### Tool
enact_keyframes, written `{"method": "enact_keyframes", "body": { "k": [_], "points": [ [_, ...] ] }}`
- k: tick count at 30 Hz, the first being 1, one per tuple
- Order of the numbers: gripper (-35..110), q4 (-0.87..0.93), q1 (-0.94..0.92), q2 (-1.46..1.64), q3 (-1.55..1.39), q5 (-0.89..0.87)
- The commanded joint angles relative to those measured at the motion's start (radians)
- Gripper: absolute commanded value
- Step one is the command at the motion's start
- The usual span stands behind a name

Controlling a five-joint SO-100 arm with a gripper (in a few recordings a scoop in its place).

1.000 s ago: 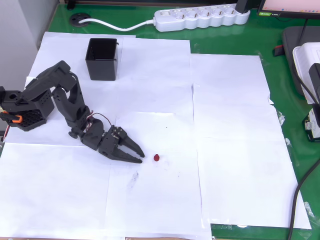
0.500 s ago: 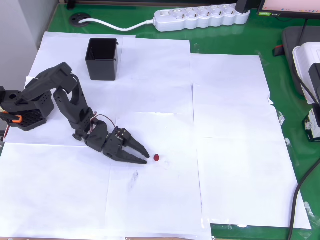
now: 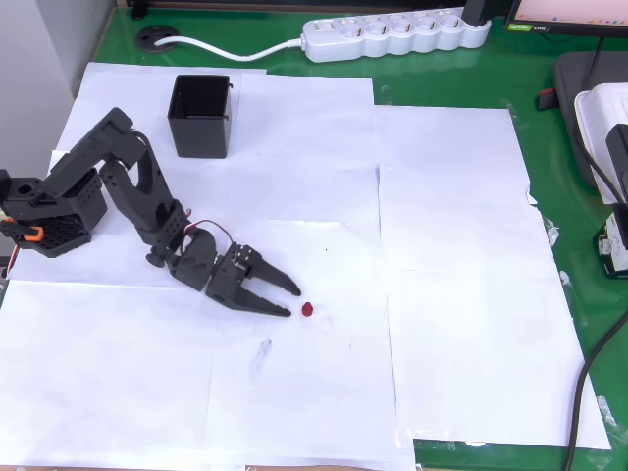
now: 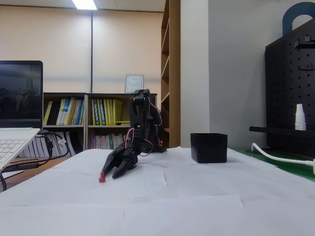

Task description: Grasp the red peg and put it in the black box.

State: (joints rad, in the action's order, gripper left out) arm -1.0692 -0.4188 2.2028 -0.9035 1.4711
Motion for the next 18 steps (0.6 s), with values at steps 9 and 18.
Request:
{"method": "enact_keyframes", "body": {
  "k": [9,18],
  "points": [
    [23,0.094,-0.011,-0.025,-0.109,0.023],
    [29,0.140,-0.032,-0.012,-0.140,0.086]
  ]
}}
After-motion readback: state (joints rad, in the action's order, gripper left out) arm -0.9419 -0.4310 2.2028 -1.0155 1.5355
